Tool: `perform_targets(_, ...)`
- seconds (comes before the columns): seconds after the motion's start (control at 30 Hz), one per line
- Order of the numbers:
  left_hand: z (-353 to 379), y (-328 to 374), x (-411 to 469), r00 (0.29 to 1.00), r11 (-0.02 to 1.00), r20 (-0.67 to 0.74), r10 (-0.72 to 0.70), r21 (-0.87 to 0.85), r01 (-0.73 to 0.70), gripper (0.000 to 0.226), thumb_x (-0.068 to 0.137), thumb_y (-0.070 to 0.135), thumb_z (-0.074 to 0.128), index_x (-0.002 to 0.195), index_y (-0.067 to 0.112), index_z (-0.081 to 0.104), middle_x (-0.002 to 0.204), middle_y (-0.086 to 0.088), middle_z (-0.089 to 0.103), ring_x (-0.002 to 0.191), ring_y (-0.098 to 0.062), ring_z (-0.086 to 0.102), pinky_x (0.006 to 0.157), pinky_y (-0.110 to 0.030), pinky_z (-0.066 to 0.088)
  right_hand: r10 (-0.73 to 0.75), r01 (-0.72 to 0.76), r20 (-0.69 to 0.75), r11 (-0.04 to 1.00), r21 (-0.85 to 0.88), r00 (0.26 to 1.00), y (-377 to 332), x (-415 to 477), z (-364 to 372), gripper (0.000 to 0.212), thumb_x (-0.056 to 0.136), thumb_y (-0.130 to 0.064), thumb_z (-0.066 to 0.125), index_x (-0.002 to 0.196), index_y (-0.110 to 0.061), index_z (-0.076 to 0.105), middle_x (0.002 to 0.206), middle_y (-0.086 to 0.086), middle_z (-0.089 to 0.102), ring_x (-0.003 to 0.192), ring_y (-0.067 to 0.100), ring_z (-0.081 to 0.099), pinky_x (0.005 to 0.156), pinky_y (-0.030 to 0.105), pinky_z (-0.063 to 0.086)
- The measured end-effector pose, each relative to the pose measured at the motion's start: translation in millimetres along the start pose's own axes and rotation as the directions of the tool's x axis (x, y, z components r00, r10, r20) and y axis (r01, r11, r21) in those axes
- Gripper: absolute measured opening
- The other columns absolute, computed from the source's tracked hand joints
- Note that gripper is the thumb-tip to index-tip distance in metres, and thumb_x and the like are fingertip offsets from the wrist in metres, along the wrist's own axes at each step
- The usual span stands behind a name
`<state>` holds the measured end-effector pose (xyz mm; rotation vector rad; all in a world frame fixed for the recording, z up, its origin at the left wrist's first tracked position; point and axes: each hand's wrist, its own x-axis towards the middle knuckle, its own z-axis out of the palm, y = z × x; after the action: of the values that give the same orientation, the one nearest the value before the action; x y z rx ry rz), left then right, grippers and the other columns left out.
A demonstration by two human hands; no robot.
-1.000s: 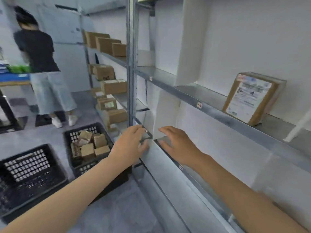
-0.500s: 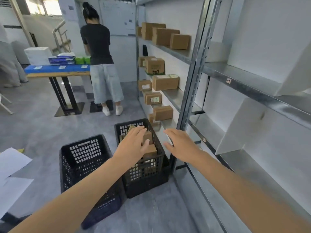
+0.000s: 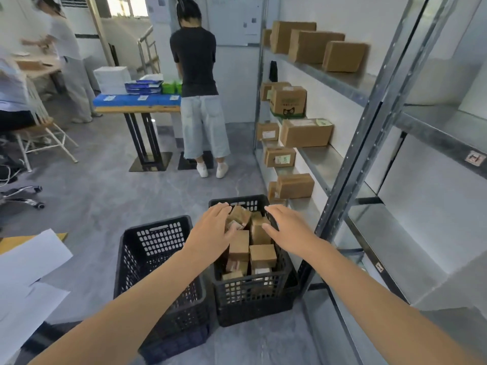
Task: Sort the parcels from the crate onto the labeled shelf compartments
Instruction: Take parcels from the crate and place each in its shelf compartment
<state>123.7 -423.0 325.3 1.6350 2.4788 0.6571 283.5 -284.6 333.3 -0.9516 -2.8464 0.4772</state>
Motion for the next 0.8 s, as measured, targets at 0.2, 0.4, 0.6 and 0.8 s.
perform_targets(0.2,11,1,91,0.999,0.999,0.032,-0.031,0.03,0.03,0.051,0.102,0.034,0.044,0.149,0.014,0.036,0.156,0.001,0.035,0.144,-0.013,0.03,0.117,-0.028,0.025,-0.004,0.002,0.032,0.998,0.061,0.999,50,82,-1,0.056,0.103,-0.04,0.045,0.153,-0.02,0.033,0.157,-0.002,0.035,0.143,0.019,0.033,0.118,0.037,0.028)
perform_targets(0.4,47,-1,156,0.993,0.997,0.097,-0.072,-0.009,0.073,0.049,0.103,0.03,0.045,0.148,0.012,0.037,0.154,-0.001,0.037,0.143,-0.015,0.03,0.116,-0.027,0.025,0.035,-0.045,0.085,0.991,0.126,0.996,96,137,12,0.053,0.103,-0.037,0.046,0.151,-0.015,0.035,0.155,0.002,0.037,0.14,0.021,0.037,0.115,0.036,0.032)
perform_targets(0.6,93,-29,191,0.975,0.988,0.182,-0.124,-0.064,0.138,0.046,0.103,0.028,0.046,0.145,0.012,0.042,0.148,-0.002,0.043,0.139,-0.015,0.035,0.11,-0.023,0.028,0.076,-0.115,0.228,0.98,0.164,0.971,125,176,53,0.056,0.104,-0.038,0.045,0.153,-0.016,0.031,0.157,0.0,0.033,0.141,0.02,0.034,0.116,0.036,0.031)
perform_targets(0.8,150,-81,215,0.923,0.975,0.345,-0.171,-0.076,0.209,0.048,0.105,0.026,0.042,0.148,0.006,0.037,0.153,-0.009,0.038,0.143,-0.019,0.03,0.114,-0.02,0.019,0.127,-0.213,0.368,0.955,0.205,0.921,136,221,117,0.055,0.103,-0.037,0.046,0.153,-0.018,0.031,0.157,-0.001,0.033,0.14,0.019,0.037,0.115,0.036,0.033)
